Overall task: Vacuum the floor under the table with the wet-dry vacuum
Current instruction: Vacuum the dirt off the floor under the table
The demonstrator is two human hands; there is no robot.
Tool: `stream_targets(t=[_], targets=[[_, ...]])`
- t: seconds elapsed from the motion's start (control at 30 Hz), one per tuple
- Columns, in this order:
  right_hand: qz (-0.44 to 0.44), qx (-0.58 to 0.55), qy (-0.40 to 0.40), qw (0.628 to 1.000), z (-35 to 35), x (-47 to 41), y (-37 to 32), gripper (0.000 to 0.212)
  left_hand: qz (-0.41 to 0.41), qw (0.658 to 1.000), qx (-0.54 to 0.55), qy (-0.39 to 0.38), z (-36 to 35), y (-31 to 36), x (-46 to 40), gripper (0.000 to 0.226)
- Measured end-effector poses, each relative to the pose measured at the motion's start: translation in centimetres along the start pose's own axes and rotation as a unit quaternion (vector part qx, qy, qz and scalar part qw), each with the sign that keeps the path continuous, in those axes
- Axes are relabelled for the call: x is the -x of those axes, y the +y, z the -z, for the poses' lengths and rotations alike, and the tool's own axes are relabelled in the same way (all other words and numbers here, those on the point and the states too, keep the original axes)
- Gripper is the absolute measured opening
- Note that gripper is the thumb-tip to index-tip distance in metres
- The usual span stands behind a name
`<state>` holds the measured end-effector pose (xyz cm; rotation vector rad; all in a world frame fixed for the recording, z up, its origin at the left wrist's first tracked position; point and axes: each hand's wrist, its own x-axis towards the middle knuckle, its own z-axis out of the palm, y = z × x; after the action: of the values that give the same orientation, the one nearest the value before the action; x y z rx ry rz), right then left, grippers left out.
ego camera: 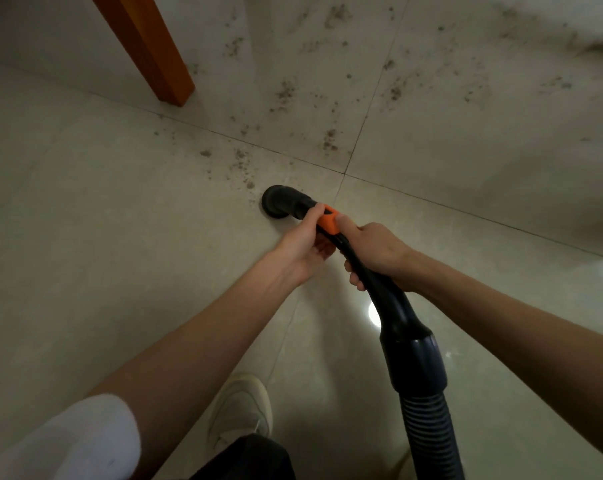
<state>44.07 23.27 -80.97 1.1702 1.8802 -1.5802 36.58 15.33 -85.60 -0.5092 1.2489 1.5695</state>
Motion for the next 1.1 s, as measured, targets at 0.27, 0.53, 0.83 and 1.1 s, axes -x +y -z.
stream_targets(t=[0.27,0.53,0.83,1.1], targets=[[0.0,0.004,-0.021,1.0,-0.3,-0.9,-1.8,0.055,-0.023,0.999,0.032,0.015,0.4,1.1,-0.2,0.03],[0.004,0.013,-0.026,1.0,-1.0,-1.9,-2.6,0.058,-0.039,0.998,0.048,0.028,1.0,2.0,-0.5,0.03],[0.018,0.019,-0.023,0.999,-1.4,-3.7,-4.9,0.057,-0.08,0.995,0.042,0.032,1.1,4.0,-1.7,0.033],[0.018,0.02,-0.033,0.999,-1.6,-4.5,-5.2,0.057,-0.091,0.994,0.044,0.042,1.7,4.3,-2.3,0.029]])
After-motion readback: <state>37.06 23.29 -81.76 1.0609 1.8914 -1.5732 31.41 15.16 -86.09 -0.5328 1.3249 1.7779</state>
